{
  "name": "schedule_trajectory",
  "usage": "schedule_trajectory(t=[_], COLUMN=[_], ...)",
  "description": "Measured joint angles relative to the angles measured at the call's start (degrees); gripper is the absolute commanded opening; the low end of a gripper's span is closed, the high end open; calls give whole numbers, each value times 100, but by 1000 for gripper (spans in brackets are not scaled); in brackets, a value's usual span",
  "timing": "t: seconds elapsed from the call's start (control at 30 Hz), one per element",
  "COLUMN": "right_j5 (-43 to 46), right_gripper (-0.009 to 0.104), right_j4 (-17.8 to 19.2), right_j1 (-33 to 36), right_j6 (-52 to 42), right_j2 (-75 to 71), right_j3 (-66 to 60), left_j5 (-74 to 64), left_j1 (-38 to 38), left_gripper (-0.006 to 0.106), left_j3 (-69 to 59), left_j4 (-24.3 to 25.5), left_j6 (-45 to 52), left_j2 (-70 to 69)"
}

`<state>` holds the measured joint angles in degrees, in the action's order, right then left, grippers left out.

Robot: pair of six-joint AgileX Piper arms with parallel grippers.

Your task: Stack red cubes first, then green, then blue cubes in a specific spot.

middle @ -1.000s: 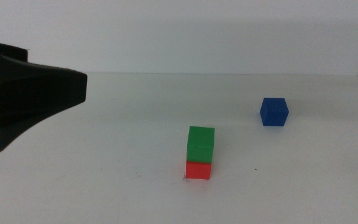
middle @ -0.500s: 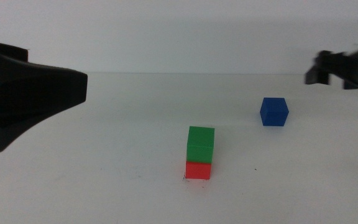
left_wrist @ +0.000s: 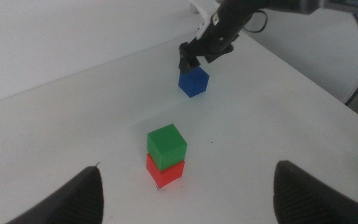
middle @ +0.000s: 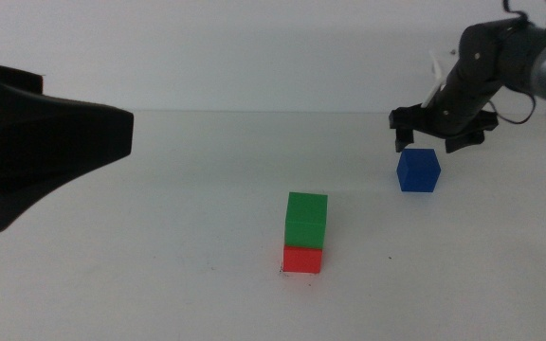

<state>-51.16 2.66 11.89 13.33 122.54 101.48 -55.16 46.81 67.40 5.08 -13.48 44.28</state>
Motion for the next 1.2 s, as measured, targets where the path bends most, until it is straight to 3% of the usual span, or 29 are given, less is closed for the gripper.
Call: schedule_trajectory(t=[0.1,0.33,0.4,0.57,0.73,0.9,1.03,1.2], right_j5=[0,9,-142,-493,-1104,-1678,-1754,-1793], right_gripper=[78,12,4,7,7,10,11,11], right_j4=[0,88,204,658,1145,1453,1279,1510], right_j1=[0,2,24,485,1839,2895,3118,3176], right_j6=[47,127,259,840,2083,3000,3442,3754], right_j2=[315,641,565,-384,-1355,-1430,-1430,-1347], right_j3=[217,269,269,-175,-357,-167,-157,-147], left_j5=[0,0,0,0,11,11,11,11], left_j1=[0,0,0,0,0,0,0,0], left_gripper=[94,94,94,94,94,94,94,94], left_j3=[0,0,0,0,0,0,0,0], left_j4=[0,0,0,0,0,0,0,0], left_j6=[3,13,13,13,13,13,13,13], left_j2=[0,0,0,0,0,0,0,0])
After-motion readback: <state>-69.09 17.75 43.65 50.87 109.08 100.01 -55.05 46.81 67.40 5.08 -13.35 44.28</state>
